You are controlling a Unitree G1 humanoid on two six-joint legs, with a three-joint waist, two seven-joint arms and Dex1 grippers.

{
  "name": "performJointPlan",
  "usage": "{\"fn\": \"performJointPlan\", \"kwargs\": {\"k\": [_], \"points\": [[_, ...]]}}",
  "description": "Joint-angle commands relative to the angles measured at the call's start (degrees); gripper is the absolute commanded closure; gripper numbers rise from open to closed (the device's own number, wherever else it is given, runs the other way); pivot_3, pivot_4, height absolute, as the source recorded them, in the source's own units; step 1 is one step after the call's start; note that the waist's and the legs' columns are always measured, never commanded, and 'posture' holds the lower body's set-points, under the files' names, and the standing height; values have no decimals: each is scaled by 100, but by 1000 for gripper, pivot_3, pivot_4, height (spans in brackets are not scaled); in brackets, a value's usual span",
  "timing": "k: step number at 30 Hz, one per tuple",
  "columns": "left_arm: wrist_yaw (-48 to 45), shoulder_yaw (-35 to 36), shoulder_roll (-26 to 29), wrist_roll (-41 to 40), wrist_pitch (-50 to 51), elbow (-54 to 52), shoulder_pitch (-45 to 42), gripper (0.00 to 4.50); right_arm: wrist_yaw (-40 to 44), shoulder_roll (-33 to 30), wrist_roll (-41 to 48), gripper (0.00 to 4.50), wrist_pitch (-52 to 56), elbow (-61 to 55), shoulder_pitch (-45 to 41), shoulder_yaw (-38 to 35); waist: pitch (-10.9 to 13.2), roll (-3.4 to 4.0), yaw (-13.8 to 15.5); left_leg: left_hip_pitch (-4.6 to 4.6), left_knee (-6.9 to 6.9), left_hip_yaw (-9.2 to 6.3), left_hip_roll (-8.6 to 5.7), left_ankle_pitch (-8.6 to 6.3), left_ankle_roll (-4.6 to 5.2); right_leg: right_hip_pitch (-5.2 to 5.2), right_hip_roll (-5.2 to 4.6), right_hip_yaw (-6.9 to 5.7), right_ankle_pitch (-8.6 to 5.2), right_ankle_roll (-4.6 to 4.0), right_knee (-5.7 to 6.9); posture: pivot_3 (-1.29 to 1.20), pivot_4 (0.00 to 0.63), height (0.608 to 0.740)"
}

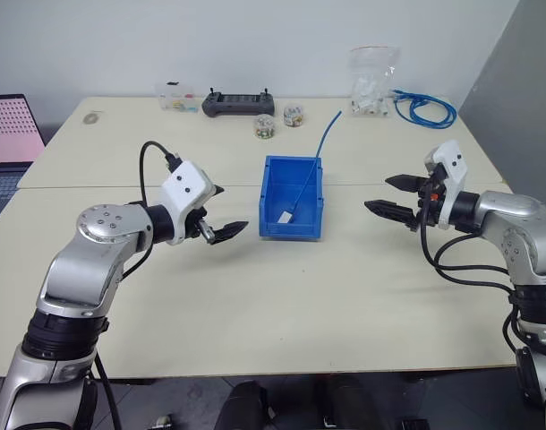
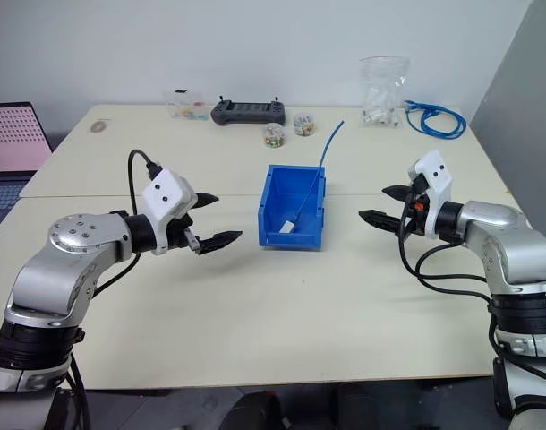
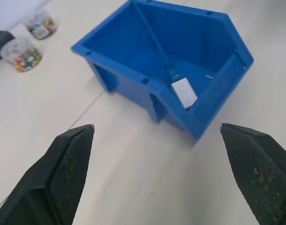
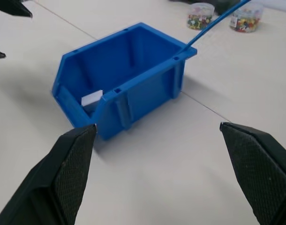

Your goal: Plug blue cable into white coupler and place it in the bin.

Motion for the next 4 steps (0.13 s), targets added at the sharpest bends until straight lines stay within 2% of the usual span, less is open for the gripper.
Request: {"fn": "performJointPlan", "kwargs": {"k": [1, 4], "points": [[57, 582, -87, -431, 65, -207, 75, 0, -12, -91, 513, 39, 207, -924, 356, -338, 0, -1, 15, 0, 3, -2, 0, 0, 0, 1, 0, -3, 0, 0, 0, 0, 150, 740], [-1, 739, -112, -572, 6, -87, 183, 0, -64, -91, 601, 39, 248, -1165, 542, -260, 1, -2, 17, 5, 11, -2, -3, 0, 0, 11, 0, -3, 4, 8, 0, 0, 150, 740]]}}
